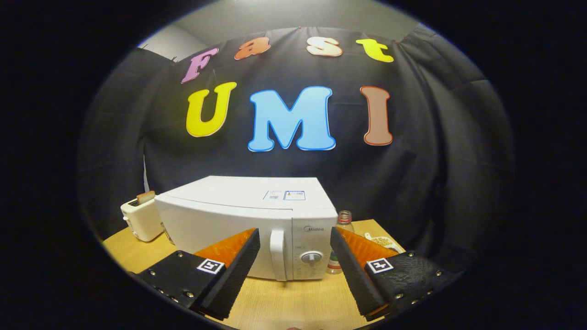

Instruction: Open the microwave, put the food inside, and close the microwave door.

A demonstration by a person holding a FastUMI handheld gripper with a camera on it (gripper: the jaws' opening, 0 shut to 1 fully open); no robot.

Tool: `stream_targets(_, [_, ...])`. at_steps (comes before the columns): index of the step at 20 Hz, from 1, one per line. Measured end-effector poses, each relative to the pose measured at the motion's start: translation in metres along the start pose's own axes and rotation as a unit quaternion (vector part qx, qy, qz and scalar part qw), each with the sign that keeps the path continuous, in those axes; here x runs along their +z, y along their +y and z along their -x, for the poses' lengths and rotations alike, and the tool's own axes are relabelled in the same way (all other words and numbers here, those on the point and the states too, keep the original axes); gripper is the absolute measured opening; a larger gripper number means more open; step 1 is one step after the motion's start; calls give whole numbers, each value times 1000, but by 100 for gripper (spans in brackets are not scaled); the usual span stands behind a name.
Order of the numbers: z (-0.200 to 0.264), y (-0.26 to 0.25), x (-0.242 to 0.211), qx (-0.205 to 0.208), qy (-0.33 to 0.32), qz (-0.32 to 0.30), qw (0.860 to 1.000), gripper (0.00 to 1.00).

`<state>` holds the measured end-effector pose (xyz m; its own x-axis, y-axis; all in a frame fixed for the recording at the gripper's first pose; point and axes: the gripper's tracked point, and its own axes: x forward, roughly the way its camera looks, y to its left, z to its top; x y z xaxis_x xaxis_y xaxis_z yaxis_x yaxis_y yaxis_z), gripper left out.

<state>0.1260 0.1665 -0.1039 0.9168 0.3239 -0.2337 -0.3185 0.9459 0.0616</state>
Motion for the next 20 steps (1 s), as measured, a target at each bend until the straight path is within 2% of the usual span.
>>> stream_targets(6, [-46,18,-47,21,60,16,998,97])
stream_targets(8, [-58,23,-60,25,78,19,996,91])
stream_targets(10, [-63,30,-67,29,89,21,995,77])
stream_targets(11, [-67,32,-71,32,94,24,995,74])
stream_targets(12, [-70,26,-69,16,94,34,995,72])
stream_targets(13, [-71,26,-67,18,93,34,995,40])
stream_targets(15, [-71,26,-70,15,100,33,994,41])
stream_targets(19, [-72,27,-69,5,110,29,993,13])
stream_targets(20, [-69,28,-67,4,112,28,993,13])
